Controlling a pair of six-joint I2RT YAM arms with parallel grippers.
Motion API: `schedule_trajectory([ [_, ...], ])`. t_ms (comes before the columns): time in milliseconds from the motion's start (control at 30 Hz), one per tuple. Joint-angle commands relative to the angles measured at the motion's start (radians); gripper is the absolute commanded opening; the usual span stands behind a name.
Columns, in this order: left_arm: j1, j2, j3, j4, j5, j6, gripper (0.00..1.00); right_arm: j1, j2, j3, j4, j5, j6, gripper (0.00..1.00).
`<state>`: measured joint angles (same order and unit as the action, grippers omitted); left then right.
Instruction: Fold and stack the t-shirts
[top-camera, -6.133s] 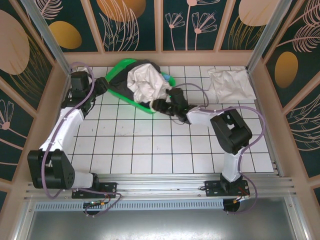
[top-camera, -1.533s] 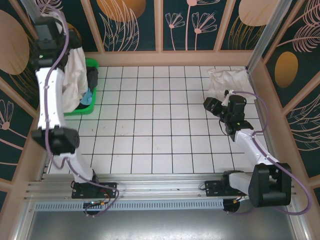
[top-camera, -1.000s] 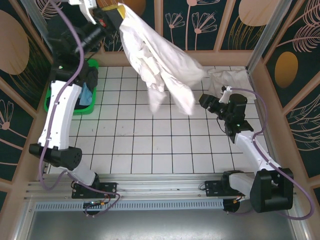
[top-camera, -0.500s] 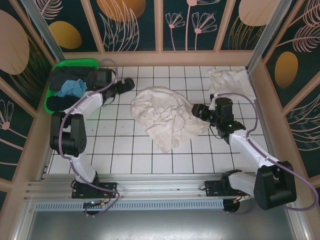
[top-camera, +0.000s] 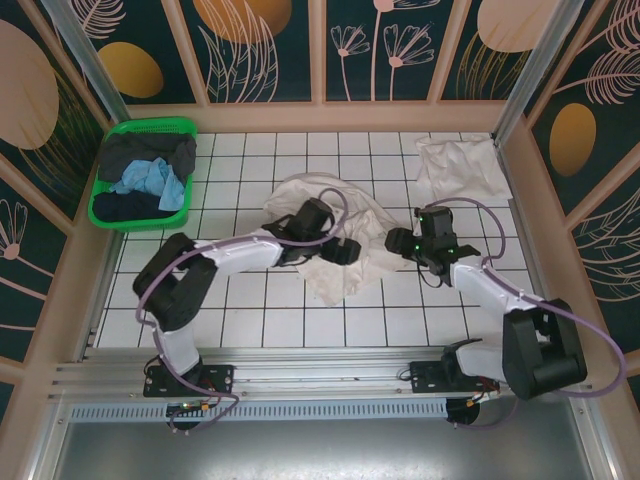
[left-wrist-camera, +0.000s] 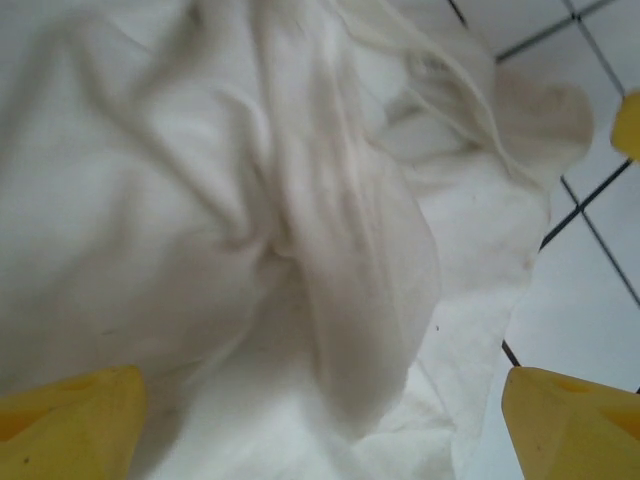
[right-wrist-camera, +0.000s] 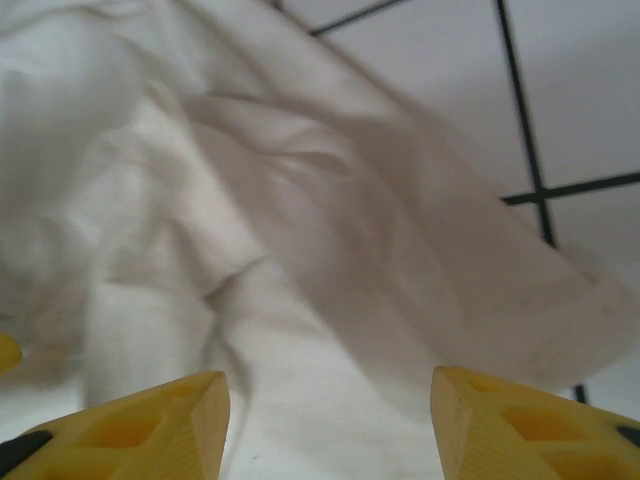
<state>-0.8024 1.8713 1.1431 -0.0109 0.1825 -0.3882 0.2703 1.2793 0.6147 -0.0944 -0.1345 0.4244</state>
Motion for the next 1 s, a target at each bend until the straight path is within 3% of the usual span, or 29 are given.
schedule_trajectory([
  [0,-0.015,0.114,0.102,0.039,0.006,0.016,0.88,-0.009,0.042,-0.010,0.017,0.024,-0.001,0.56],
  [100,-0.015,0.190,0.179,0.004,0.010,0.051,0.75,-0.011,0.058,-0.040,0.061,0.021,0.021,0.56],
  [233,-0.012,0.202,0.220,-0.056,-0.042,0.081,0.34,-0.009,0.117,-0.036,0.078,0.039,0.017,0.56],
  [400,0.028,0.085,0.185,-0.071,-0.064,0.097,0.10,-0.001,0.198,0.046,-0.012,0.175,-0.003,0.52],
  [700,0.089,-0.177,0.201,-0.175,-0.091,0.183,0.00,-0.020,0.220,0.183,-0.040,0.260,-0.012,0.01],
  [967,0.155,-0.286,0.411,-0.271,-0.142,0.216,0.00,-0.015,0.173,0.450,-0.031,0.211,-0.094,0.00],
])
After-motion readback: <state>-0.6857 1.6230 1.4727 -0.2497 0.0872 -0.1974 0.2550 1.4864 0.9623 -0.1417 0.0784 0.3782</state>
